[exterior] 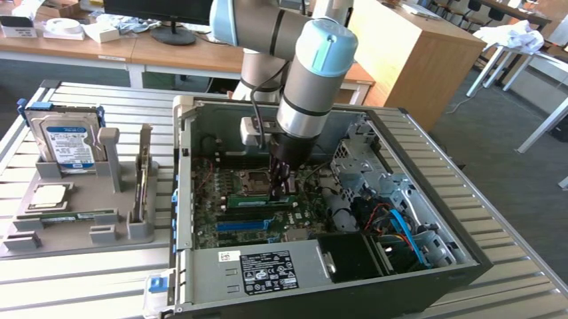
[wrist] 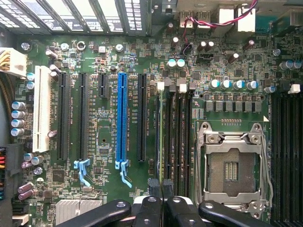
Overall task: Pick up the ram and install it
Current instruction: 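Insert the ram into the slot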
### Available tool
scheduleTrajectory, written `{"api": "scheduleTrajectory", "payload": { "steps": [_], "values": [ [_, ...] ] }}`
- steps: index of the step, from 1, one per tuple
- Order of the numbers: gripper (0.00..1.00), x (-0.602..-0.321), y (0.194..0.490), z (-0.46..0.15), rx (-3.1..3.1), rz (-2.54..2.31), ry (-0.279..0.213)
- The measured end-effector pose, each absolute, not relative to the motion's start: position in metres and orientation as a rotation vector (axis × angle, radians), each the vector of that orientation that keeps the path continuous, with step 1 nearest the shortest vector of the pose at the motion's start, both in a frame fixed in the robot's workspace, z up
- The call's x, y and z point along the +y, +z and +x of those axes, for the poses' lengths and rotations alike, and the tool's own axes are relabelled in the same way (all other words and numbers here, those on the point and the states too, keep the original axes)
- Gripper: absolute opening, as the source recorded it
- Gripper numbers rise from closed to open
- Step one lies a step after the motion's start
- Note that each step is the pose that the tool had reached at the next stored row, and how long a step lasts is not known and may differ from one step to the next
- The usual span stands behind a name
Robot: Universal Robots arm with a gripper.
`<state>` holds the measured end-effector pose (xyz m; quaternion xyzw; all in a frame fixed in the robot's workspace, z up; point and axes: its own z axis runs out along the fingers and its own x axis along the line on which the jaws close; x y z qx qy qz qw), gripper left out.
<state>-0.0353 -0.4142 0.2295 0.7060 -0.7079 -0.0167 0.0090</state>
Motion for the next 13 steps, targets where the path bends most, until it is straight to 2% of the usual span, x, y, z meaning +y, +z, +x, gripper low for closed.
{"api": "scheduleTrajectory", "payload": {
  "steps": [13],
  "values": [
    [0.11,-0.4142,0.2264,-0.0353,-2.211,2.206,-0.052]
  ]
}}
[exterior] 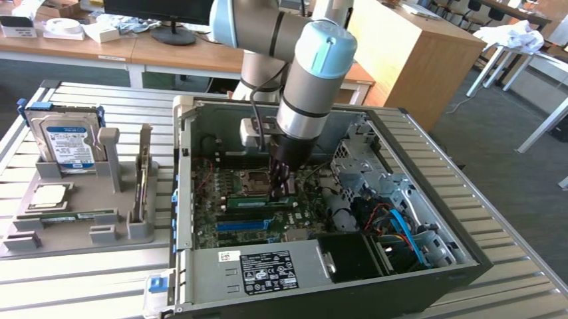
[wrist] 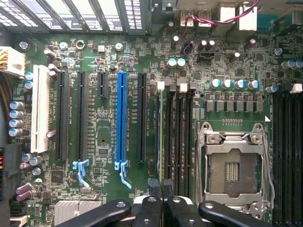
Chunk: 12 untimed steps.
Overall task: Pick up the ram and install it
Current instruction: 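Insert the ram into the slot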
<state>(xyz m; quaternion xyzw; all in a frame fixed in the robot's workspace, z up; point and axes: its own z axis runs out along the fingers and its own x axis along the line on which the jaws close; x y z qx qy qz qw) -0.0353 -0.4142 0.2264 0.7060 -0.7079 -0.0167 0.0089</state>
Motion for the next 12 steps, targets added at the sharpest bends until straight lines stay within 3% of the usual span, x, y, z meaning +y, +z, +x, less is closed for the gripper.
{"api": "scheduleTrajectory", "payload": {
  "steps": [12],
  "values": [
    [0.13,-0.4142,0.2248,-0.0353,-2.211,2.206,-0.052]
  ]
}}
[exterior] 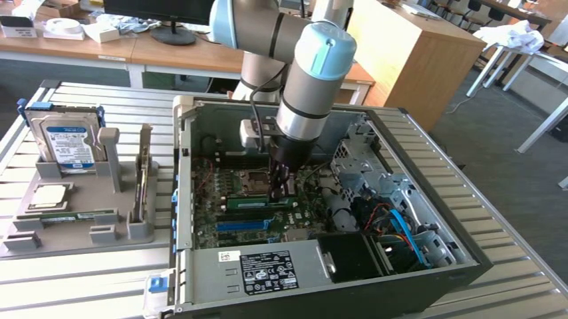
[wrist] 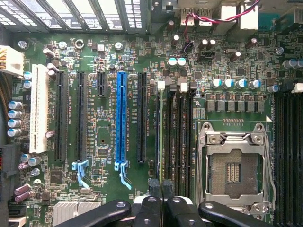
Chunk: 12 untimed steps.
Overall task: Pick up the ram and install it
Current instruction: 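Insert the ram into the slot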
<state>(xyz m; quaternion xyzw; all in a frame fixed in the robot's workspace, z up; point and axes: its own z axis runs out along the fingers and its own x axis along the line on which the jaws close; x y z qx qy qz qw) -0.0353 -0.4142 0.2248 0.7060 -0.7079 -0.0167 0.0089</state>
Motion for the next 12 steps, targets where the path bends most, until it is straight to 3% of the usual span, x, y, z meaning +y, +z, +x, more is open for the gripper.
{"api": "scheduleTrajectory", "payload": {
  "steps": [3,4,12],
  "values": [
    [0.18,-0.4142,0.2248,-0.0353,-2.211,2.206,-0.052],
    [0.25,-0.4142,0.2248,-0.0352,-2.211,2.206,-0.052],
    [0.25,-0.4142,0.2272,-0.0353,-2.211,2.205,-0.052]
  ]
}}
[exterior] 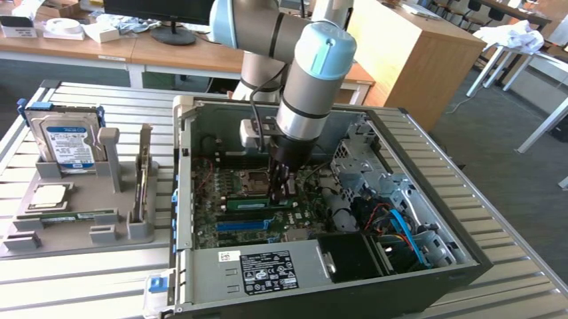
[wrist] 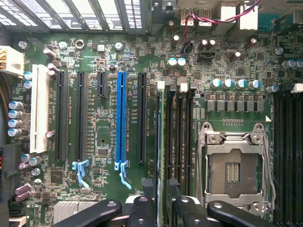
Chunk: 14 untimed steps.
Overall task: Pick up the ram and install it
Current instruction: 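Insert the ram into the slot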
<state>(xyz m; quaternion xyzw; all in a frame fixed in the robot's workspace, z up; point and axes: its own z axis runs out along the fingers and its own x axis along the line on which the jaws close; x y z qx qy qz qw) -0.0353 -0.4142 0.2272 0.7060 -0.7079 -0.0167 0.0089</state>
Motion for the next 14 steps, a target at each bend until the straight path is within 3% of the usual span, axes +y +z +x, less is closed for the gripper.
{"api": "scheduleTrajectory", "payload": {
  "steps": [14],
  "values": [
    [0.25,-0.414,0.276,-0.035,-2.211,2.205,-0.051]
  ]
}}
